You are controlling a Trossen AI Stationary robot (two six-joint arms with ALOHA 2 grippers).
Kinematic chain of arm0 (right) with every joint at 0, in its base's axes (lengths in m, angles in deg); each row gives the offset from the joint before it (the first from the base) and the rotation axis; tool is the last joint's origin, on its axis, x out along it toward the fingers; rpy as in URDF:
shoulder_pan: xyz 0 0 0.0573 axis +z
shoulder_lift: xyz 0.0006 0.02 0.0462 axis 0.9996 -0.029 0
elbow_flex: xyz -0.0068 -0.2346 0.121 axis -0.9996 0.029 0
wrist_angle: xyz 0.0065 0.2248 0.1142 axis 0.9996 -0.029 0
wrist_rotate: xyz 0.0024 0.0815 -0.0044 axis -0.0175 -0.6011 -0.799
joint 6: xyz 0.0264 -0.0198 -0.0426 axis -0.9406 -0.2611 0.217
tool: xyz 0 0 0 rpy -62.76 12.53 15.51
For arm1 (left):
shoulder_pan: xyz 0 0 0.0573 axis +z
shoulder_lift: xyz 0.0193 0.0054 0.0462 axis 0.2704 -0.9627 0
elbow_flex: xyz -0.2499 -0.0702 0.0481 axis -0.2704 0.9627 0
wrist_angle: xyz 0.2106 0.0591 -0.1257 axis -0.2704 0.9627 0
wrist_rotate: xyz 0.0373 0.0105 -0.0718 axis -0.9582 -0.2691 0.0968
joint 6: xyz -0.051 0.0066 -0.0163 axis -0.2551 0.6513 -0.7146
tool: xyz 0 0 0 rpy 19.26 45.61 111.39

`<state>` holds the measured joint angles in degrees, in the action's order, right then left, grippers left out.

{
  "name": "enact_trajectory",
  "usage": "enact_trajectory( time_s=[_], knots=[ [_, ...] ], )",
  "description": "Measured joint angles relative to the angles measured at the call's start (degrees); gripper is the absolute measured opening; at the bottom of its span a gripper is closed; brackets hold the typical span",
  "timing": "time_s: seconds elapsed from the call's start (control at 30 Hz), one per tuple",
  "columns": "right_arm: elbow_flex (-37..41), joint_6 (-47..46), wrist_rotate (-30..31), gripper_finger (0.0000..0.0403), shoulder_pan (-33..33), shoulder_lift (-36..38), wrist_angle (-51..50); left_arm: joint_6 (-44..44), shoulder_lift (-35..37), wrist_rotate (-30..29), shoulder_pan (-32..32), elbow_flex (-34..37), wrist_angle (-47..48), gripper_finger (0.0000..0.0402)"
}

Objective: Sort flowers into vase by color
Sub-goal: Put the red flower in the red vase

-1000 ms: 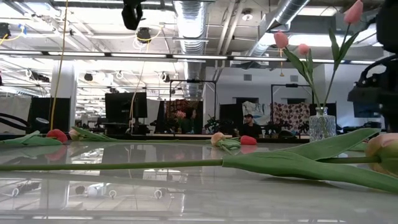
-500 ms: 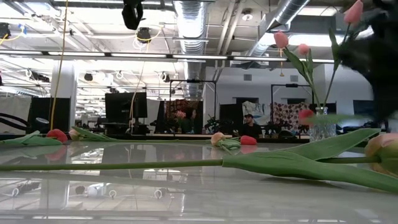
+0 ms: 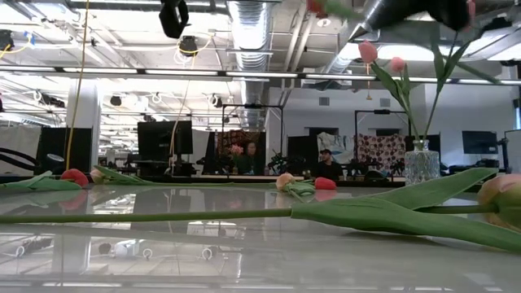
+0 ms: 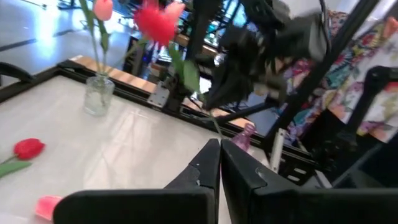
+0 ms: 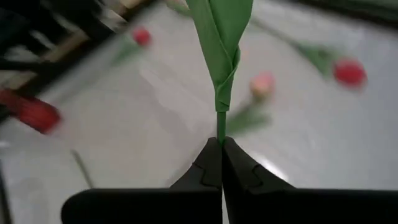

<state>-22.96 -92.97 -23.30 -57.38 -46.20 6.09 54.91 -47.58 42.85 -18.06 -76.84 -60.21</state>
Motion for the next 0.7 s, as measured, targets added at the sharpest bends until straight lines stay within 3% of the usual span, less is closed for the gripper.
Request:
enact_trajectory(
  time_s=[0.2, 0.37, 0.53, 0.7],
  knots=[
    [-5.1, 23.9, 1.4, 0.0022, -0.8, 0.0, 16.7, -0.1, 0.0, 2.1, -0.9, 0.0, -1.2, 0.0036],
    [-5.6, 42.4, -4.6, 0.0022, -2.6, 0.0, 36.4, -0.4, -1.9, 2.1, -2.8, 0.0, -9.1, 0.0085],
    [-5.7, 46.8, -10.9, 0.0022, -5.6, 0.0, 42.5, -0.4, -6.8, 2.1, -5.0, -0.4, -23.6, 0.0123],
    [-5.6, 47.4, -15.7, 0.0022, -8.8, -1.0, 43.0, 4.0, -12.2, -0.1, -6.3, -4.5, -28.5, 0.015]
  ],
)
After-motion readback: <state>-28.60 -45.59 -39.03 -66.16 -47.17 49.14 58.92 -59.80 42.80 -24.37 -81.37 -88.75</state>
